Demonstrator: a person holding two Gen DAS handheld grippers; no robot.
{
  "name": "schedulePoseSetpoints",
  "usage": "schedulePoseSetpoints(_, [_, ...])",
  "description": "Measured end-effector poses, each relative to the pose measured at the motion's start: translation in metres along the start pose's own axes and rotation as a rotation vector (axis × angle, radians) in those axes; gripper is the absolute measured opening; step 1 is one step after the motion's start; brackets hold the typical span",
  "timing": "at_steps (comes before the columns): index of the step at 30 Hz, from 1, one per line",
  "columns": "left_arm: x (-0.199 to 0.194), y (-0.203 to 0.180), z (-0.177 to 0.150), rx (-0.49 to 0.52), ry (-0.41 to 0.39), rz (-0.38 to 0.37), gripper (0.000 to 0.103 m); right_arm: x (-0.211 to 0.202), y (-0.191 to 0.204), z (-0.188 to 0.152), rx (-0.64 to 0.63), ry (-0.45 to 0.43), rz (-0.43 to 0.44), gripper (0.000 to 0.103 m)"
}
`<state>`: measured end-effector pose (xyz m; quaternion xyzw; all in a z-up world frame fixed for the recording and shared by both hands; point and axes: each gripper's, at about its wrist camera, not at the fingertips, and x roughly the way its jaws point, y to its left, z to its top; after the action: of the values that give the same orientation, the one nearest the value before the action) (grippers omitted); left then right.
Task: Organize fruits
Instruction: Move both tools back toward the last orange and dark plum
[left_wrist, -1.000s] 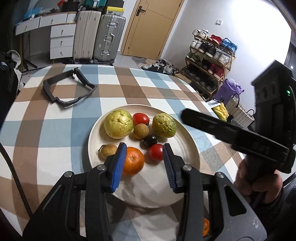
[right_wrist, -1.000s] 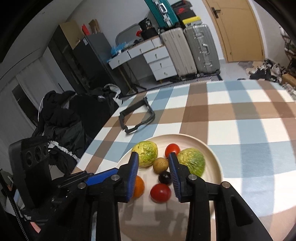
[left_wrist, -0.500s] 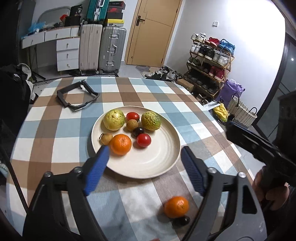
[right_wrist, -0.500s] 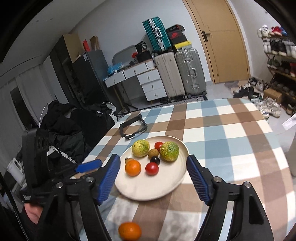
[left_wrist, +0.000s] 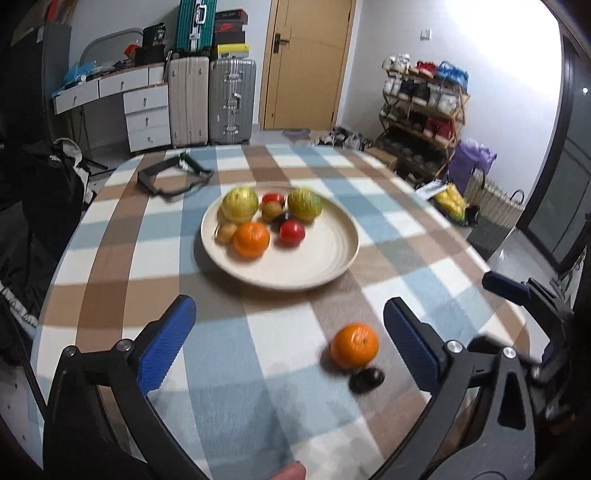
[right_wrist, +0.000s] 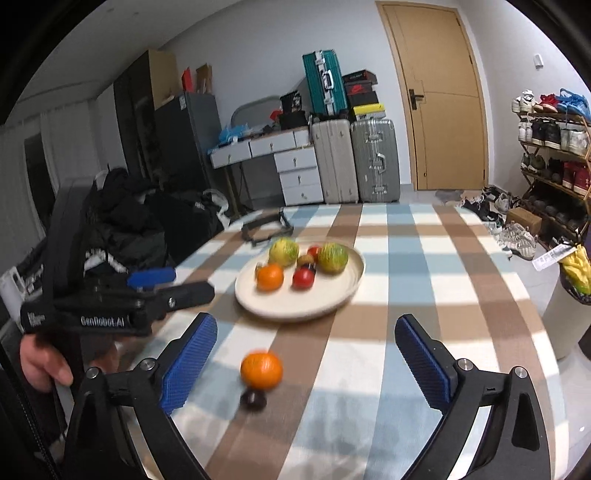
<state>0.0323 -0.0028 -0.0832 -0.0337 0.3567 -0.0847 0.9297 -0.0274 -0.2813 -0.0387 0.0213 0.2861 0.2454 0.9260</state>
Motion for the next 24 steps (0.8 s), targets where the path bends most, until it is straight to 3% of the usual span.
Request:
schedulePoseSetpoints(5, [-0.005, 0.001, -0.025, 0.012, 0.005, 0.04, 0.102, 0.002, 0.018, -0.033, -0.042, 0.073, 0.035, 0.099])
schedulePoseSetpoints(10, [-0.005, 0.008, -0.041, 0.013, 0.021, 0.061, 0.102, 0.009, 0.031, -0.058, -0.085, 0.121, 0.017, 0.099])
schedulePoseSetpoints(17, [-0.003, 0.026, -0.053, -0.052, 0.059, 0.075, 0.102, 0.033, 0.025, -0.069, 0.009, 0.181, 0.07, 0.098])
schedulePoseSetpoints(24, [-0.006, 0.037, -0.056, -0.068, 0.061, 0.095, 0.102, 0.057, 0.022, -0.065, 0.058, 0.216, 0.105, 0.076])
